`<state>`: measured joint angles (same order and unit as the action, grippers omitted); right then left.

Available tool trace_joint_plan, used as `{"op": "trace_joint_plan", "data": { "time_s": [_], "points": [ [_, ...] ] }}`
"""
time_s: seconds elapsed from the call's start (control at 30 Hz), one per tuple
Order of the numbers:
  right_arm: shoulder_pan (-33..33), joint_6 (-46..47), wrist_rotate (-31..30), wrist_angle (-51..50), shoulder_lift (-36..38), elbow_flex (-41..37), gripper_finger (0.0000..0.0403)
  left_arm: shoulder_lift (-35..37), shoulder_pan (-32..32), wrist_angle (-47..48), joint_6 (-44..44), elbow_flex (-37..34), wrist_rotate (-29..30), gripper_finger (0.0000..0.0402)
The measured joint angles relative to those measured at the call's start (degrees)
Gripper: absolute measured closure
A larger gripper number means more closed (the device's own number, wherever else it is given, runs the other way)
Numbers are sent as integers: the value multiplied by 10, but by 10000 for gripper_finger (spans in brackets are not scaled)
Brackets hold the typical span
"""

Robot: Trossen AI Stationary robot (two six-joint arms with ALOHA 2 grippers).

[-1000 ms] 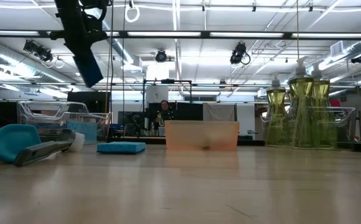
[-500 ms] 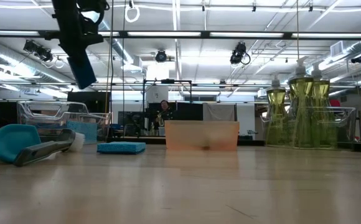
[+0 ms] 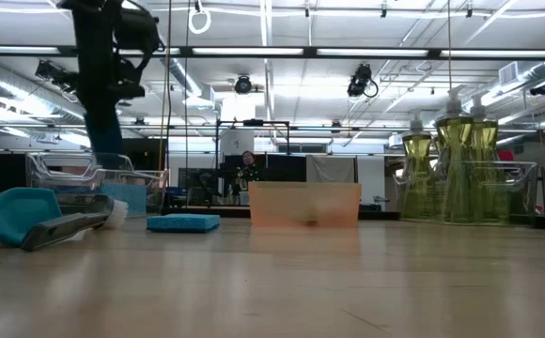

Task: Pick & Place Kitchen Sink Supplies
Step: Put the blue sponge into the left transparent bin

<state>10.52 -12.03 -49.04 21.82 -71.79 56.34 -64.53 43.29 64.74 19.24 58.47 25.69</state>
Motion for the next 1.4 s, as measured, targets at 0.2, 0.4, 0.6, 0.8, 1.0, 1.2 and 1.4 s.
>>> {"op": "trace_joint_plan", "data": {
  "time_s": [0.2,0.4,0.6,0.8,1.0,1.2,1.4],
  "points": [
    [0,0,0,0,0,0,163,0,0,-27,14,-69,20,385],
    [0,0,0,0,0,0,163,0,0,-88,31,-110,22,381],
    [0,0,0,0,0,0,163,0,0,-139,31,-142,36,377],
    [0,0,-16,0,0,0,163,0,0,-154,31,-148,63,375],
    [0,0,-30,0,0,1,163,0,0,-165,31,-148,71,374],
    [0,0,-30,0,0,1,163,0,0,-165,14,-148,56,374],
    [0,0,-30,0,0,1,163,0,0,-164,12,-148,38,344]
  ]
}}
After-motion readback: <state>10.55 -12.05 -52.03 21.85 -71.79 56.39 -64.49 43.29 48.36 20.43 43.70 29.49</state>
